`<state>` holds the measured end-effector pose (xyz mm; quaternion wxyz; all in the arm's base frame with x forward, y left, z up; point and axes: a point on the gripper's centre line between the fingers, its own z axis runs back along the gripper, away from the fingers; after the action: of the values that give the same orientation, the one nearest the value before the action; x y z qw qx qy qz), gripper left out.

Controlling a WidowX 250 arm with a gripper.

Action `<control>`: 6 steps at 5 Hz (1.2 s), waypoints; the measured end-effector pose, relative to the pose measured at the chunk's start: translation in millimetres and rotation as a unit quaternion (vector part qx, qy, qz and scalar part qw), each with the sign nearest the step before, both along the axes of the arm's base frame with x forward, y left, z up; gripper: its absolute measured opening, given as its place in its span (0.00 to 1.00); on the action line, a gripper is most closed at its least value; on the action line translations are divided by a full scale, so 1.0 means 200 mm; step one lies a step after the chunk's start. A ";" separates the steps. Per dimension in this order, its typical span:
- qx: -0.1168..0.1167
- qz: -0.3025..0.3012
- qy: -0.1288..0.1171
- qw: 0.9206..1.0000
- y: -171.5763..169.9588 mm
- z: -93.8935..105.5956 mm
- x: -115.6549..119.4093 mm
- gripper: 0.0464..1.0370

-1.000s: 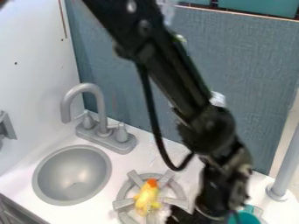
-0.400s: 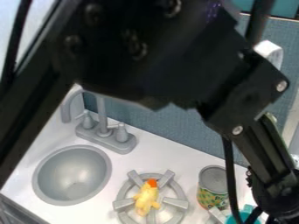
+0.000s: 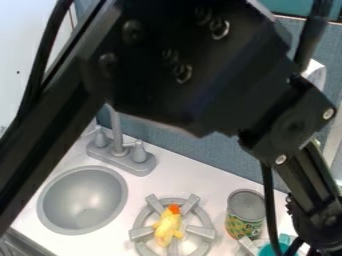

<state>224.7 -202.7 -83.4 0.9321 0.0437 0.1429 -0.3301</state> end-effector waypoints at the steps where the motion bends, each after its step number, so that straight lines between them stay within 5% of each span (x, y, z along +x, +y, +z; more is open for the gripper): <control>1: -0.030 0.011 0.003 0.999 0.03 -0.01 0.06 0.45; 3: -0.019 0.004 0.025 0.999 0.06 -0.07 0.08 0.45; 4: -0.001 -0.021 0.030 0.999 0.06 -0.07 0.08 0.53; 5: 0.010 -0.026 0.040 0.999 0.06 -0.06 0.07 0.84; 6: 0.011 -0.004 0.051 0.999 0.05 -0.04 0.07 0.98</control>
<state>238.2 -193.3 -90.8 0.9217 0.0375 0.1932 -0.3342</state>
